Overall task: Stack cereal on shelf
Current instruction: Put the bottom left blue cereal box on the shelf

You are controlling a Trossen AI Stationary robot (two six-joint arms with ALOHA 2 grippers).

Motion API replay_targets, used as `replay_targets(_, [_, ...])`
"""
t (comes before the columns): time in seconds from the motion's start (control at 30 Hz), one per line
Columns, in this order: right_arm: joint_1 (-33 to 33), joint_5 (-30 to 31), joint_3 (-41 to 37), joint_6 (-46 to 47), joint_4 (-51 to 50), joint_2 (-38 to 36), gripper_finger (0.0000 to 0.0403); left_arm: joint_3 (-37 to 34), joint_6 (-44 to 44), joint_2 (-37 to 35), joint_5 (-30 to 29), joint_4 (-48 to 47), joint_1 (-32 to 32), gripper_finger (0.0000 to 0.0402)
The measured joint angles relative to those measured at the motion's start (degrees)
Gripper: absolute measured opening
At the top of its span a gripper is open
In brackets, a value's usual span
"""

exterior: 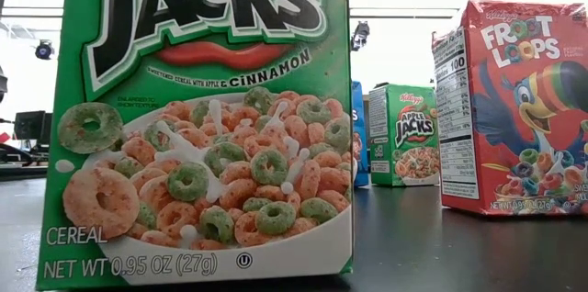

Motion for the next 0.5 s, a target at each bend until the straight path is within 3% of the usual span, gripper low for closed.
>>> replay_targets(0.5, [0.0,0.0,0.0,-0.2,-0.1,0.0,0.0012,-0.1,-4.0,0.3,0.6,0.7,2.1,0.0000])
